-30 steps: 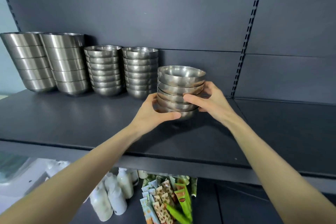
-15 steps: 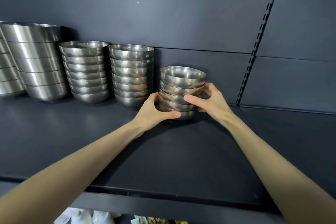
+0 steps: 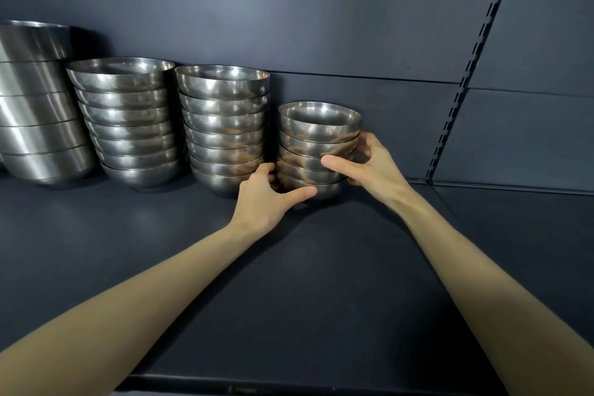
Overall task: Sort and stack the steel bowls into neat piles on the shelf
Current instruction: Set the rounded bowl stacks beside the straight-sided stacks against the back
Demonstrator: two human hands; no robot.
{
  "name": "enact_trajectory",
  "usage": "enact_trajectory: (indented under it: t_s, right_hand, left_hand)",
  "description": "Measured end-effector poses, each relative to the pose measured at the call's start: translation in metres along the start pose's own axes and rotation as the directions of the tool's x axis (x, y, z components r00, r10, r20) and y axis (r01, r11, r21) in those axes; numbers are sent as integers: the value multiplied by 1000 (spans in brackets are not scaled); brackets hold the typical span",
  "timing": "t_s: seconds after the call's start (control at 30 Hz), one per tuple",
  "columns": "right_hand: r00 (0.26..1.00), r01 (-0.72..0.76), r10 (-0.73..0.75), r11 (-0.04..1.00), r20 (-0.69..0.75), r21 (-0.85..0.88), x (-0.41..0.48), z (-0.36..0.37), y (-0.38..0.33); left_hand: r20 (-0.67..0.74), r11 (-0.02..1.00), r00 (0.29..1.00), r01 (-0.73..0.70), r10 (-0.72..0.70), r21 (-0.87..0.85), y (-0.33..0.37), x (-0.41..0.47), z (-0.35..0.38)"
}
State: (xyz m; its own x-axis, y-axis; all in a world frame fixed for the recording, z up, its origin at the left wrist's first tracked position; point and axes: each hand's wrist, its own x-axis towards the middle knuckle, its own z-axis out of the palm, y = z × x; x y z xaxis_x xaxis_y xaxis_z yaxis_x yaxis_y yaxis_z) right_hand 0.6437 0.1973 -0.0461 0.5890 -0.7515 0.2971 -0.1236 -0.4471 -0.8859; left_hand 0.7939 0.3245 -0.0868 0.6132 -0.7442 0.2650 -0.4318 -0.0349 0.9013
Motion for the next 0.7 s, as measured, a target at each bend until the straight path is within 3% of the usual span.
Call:
enact_trajectory:
  t_s: [0.43, 0.7]
  right_hand:
    - [1000, 1, 0, 1000, -6, 24, 3, 3, 3]
    - [999, -12, 12, 1000, 38, 3, 4, 0, 3]
  left_hand:
    - [47, 995, 998, -44, 40, 86, 0, 0, 2]
    - [112, 972, 993, -55, 30, 230, 5, -4, -1]
